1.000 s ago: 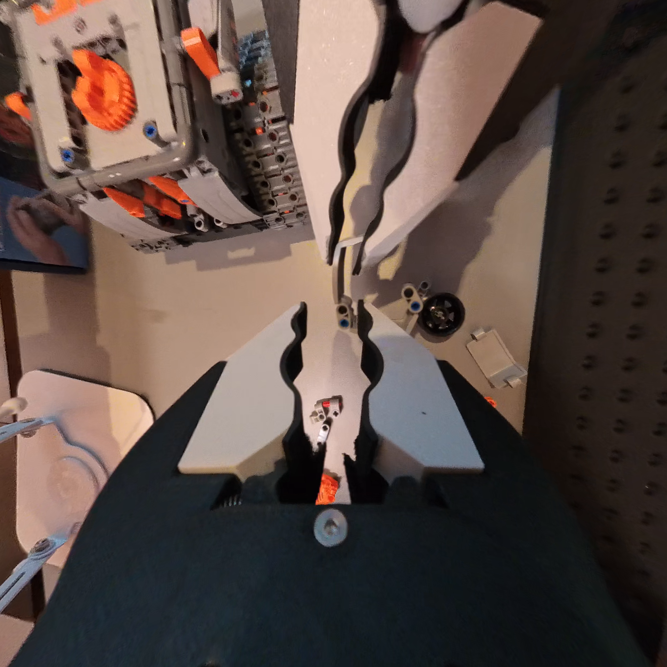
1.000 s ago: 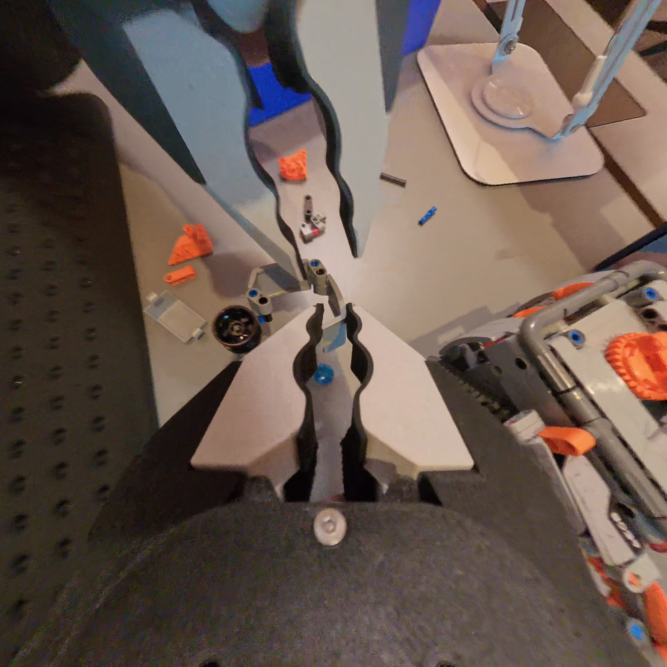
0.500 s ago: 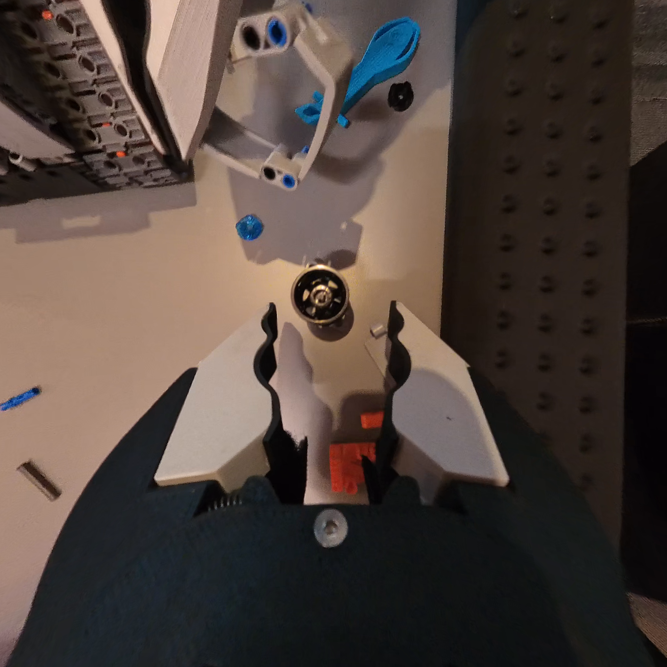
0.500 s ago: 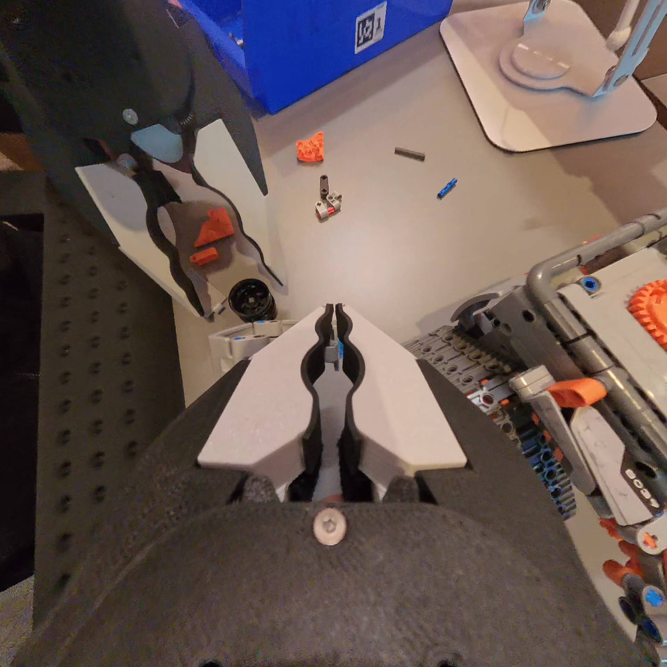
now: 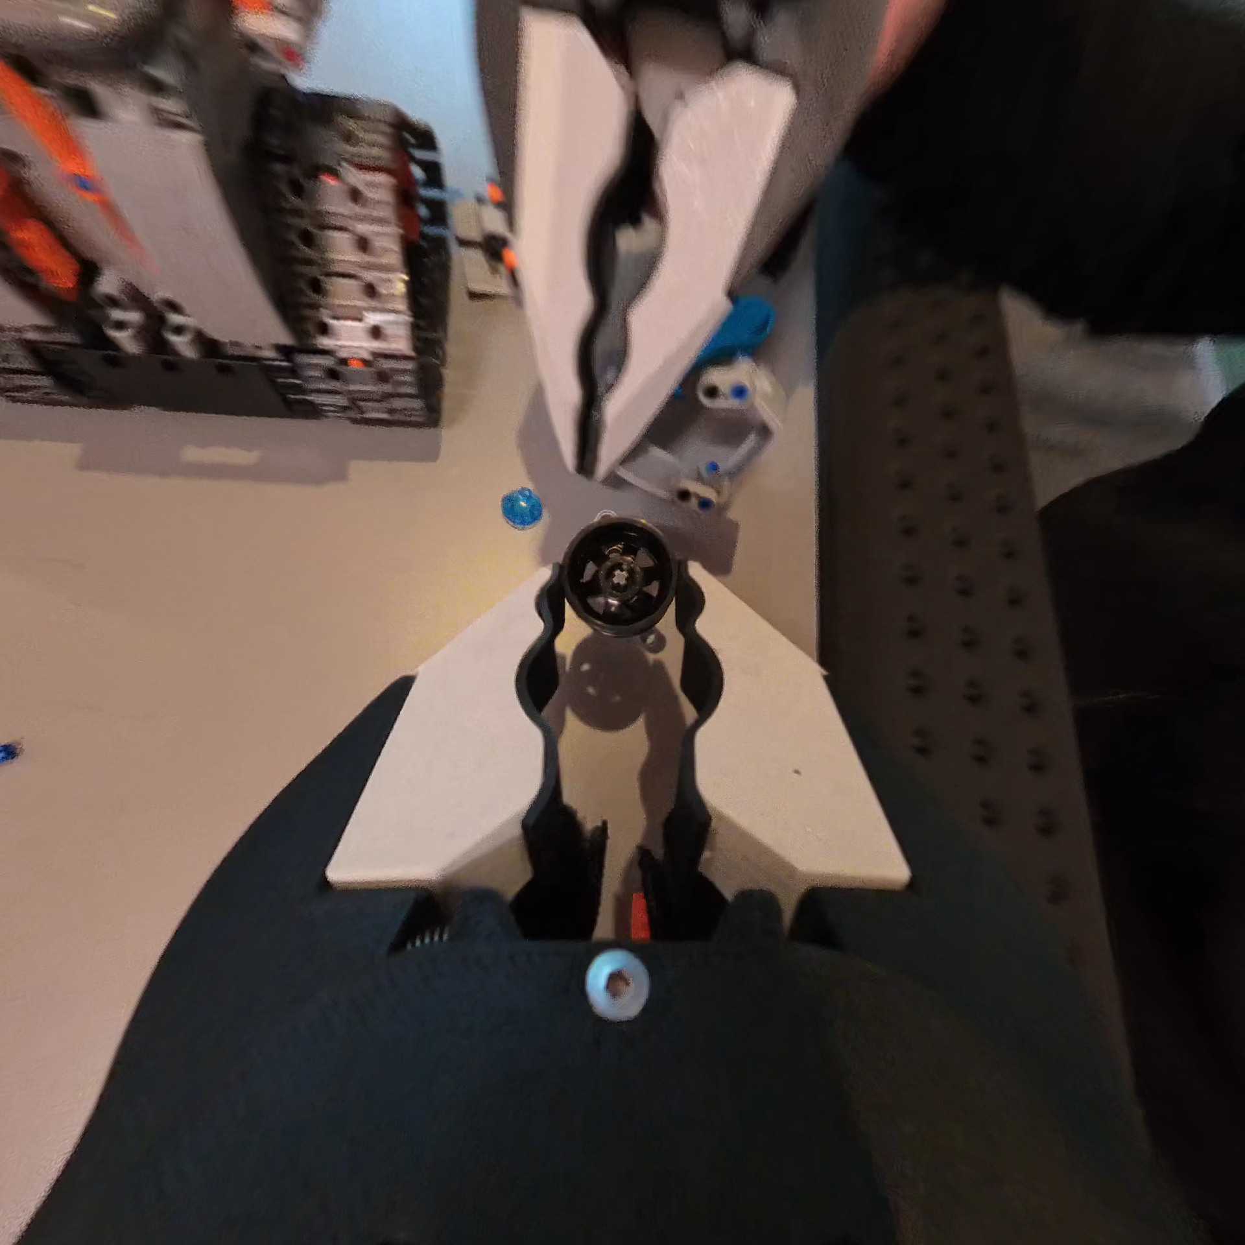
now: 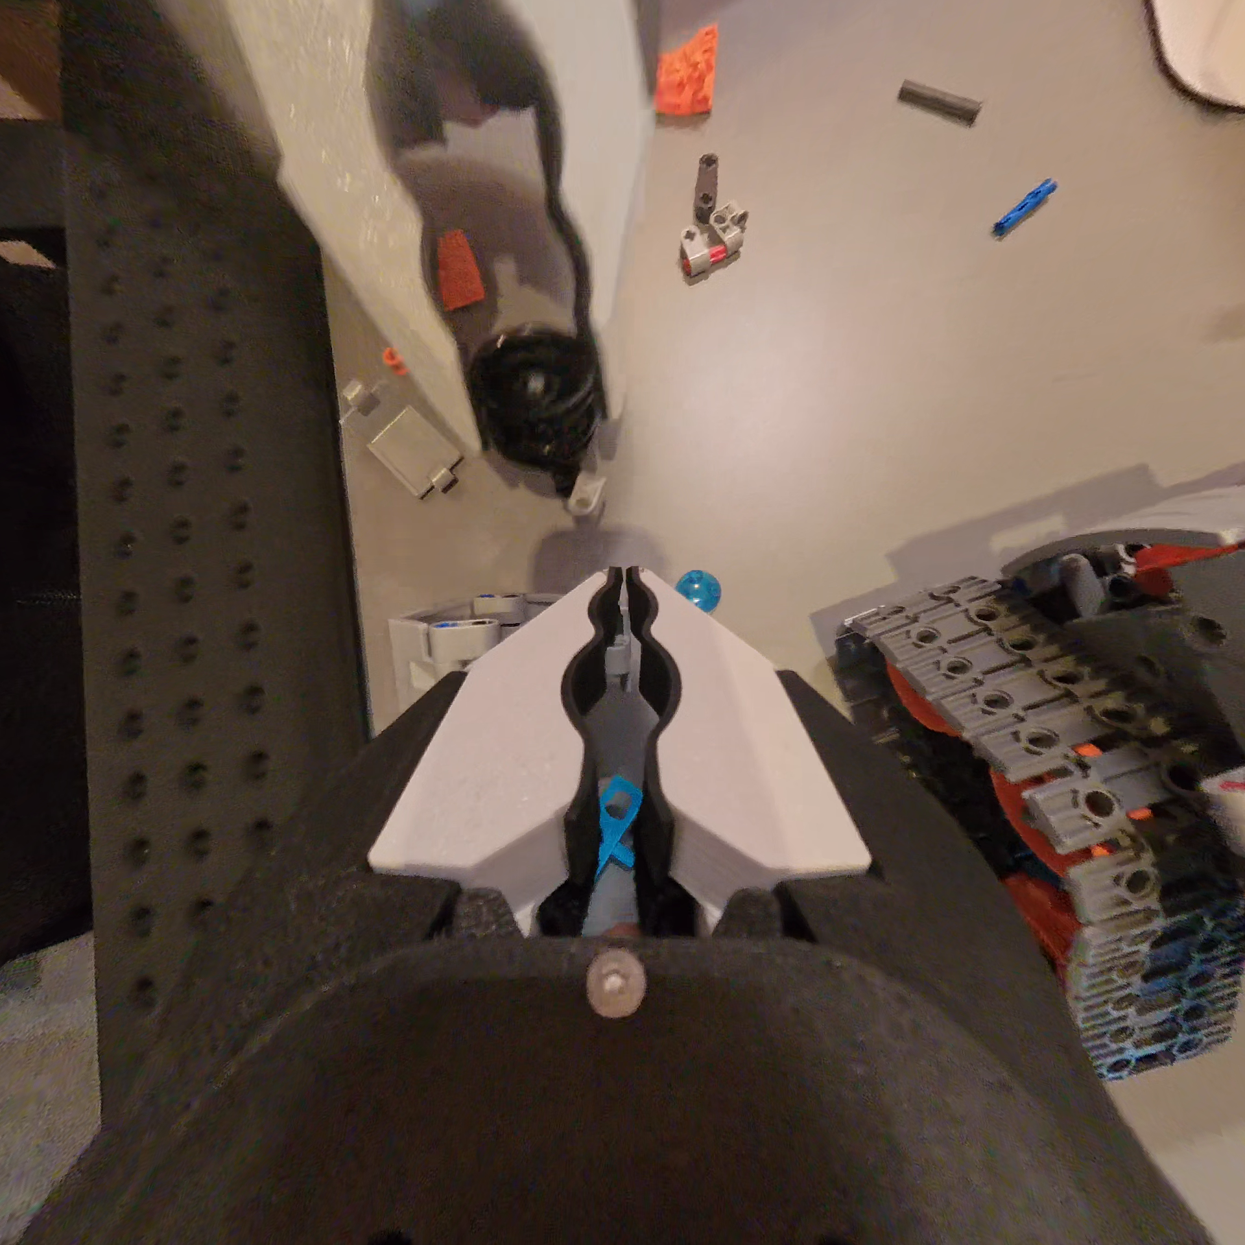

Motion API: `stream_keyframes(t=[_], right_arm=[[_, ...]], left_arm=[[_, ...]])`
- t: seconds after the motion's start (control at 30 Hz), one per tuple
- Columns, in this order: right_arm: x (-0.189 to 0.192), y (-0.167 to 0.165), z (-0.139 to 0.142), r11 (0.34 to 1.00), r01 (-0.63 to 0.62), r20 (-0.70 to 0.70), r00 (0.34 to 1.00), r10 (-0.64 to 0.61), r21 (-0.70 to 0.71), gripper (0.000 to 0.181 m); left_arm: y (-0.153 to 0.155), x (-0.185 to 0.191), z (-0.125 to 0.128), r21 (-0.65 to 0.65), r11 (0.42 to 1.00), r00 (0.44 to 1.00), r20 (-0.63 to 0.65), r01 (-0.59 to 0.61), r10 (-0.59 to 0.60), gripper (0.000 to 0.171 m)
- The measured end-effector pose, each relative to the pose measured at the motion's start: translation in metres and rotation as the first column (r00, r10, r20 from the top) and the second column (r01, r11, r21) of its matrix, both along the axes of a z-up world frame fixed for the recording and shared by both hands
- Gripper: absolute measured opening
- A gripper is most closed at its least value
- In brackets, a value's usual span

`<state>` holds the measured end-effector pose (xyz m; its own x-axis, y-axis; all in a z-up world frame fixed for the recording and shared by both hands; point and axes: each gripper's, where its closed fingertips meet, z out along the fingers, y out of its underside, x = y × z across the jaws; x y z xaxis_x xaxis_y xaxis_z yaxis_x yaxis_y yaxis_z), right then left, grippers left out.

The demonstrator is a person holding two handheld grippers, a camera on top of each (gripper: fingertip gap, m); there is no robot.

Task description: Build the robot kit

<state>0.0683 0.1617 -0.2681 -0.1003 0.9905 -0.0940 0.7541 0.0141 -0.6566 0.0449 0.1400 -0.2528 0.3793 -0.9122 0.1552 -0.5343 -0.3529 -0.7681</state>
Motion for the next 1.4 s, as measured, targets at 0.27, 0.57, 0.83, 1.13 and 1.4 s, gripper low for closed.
stream_keyframes(t=[0.27,0.57,0.83,1.13,1.4], right_arm=[[0.000,-0.007,-0.022,0.998,-0.046,0.088,0.995,0.043,0.034,0.001],[0.008,-0.008,-0.027,0.997,-0.067,0.123,0.990,0.062,0.032,0.000],[0.010,-0.006,-0.023,0.998,-0.059,0.104,0.993,0.056,0.023,0.000],[0.000,-0.013,-0.009,0.993,-0.103,0.036,0.994,0.101,0.051,0.013],[-0.010,-0.037,0.002,0.956,-0.239,-0.019,0.969,0.245,0.169,0.002]], left_arm=[[0.010,-0.008,0.046,-0.107,0.994,0.927,0.376,0.038,0.005,0.030],[0.003,-0.007,-0.013,0.090,0.992,0.990,-0.117,0.091,-0.081,0.030],[-0.002,-0.005,-0.043,0.082,0.980,0.947,-0.285,0.181,-0.151,0.033],[-0.005,-0.009,-0.034,0.108,0.978,0.961,-0.229,0.181,-0.153,0.048],[0.007,-0.009,-0.041,0.102,0.994,0.968,-0.250,0.043,-0.016,0.029]])
